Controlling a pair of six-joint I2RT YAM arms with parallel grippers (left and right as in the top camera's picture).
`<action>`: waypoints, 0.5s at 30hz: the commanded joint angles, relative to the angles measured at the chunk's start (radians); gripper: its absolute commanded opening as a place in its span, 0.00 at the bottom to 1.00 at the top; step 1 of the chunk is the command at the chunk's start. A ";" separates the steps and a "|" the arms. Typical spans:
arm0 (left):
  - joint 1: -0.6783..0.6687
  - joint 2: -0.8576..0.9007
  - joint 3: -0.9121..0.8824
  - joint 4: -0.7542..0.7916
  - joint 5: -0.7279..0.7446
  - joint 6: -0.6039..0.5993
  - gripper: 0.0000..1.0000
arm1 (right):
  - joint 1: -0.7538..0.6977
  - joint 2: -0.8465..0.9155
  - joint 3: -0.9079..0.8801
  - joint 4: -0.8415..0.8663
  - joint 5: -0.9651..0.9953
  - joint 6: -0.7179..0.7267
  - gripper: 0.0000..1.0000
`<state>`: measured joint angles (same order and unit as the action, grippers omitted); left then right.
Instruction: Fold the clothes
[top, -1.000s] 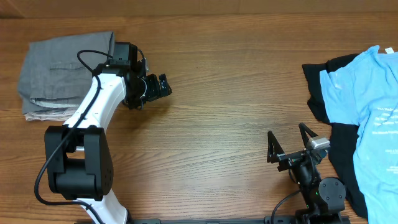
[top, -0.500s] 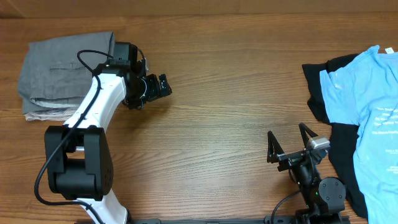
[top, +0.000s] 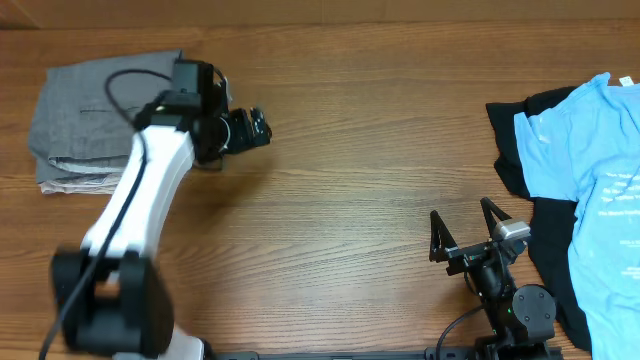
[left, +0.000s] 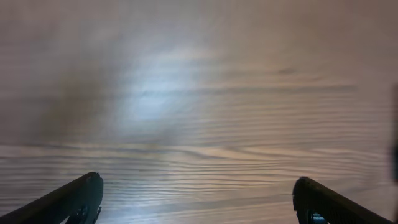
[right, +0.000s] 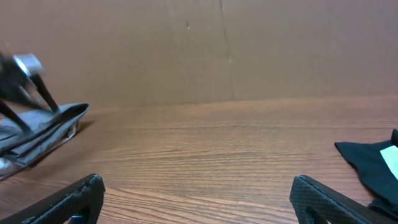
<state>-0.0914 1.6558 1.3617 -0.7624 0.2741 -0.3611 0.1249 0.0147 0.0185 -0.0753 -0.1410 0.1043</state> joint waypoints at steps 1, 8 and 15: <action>-0.020 -0.267 0.015 0.004 -0.023 -0.002 1.00 | -0.003 -0.012 -0.011 0.003 0.010 -0.004 1.00; -0.020 -0.668 0.015 0.003 -0.024 -0.001 1.00 | -0.003 -0.012 -0.011 0.003 0.010 -0.004 1.00; -0.020 -0.965 0.015 -0.023 -0.069 0.006 1.00 | -0.003 -0.011 -0.011 0.003 0.010 -0.004 1.00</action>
<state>-0.1051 0.7769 1.3724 -0.7597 0.2493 -0.3611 0.1249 0.0147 0.0185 -0.0757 -0.1410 0.1040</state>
